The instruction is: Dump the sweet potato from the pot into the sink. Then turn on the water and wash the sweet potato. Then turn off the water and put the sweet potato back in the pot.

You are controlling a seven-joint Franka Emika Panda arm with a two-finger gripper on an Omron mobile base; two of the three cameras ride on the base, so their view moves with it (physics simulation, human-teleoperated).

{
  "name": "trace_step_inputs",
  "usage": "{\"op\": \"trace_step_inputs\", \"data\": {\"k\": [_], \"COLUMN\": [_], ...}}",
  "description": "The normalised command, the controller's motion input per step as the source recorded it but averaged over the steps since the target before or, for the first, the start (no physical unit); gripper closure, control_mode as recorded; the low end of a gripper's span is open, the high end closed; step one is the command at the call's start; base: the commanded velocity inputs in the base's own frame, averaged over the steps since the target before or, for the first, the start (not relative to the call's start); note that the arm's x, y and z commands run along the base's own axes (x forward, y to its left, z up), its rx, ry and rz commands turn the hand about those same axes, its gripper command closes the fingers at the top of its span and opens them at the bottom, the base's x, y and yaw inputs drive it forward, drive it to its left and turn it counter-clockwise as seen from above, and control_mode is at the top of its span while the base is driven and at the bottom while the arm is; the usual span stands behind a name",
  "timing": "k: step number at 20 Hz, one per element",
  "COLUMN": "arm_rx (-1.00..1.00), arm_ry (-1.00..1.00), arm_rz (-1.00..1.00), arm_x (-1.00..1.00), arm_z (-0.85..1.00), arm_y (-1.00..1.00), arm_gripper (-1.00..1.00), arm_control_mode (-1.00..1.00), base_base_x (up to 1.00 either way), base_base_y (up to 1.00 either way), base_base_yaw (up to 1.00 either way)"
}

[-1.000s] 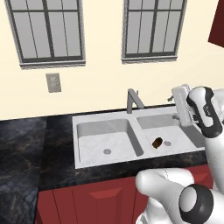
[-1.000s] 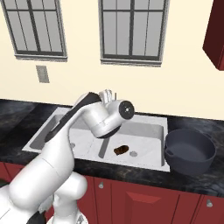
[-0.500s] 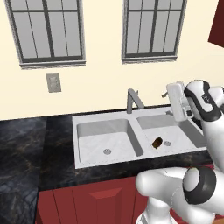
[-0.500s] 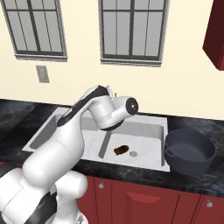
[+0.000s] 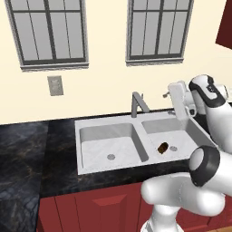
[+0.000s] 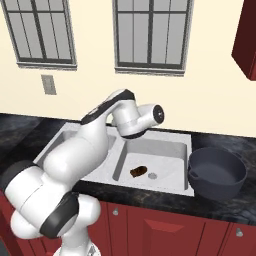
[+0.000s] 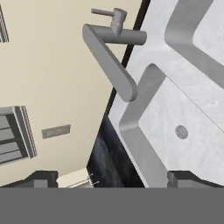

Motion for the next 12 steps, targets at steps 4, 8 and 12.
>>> {"op": "trace_step_inputs", "data": {"k": [4, 8, 12], "arm_rx": [0.00, 0.00, 0.00], "arm_ry": [-0.02, -0.02, -0.02], "arm_rz": [0.05, 0.00, 0.00], "arm_x": [0.36, 0.27, 0.24], "arm_z": [-0.04, -0.27, -0.34], "arm_y": [0.04, 0.02, 0.01], "arm_gripper": [-1.00, -1.00, -1.00], "arm_control_mode": [-1.00, -1.00, -1.00], "base_base_x": [0.00, 0.00, 0.00], "base_base_y": [0.00, 0.00, 0.00], "base_base_yaw": [0.00, 0.00, 0.00]}}
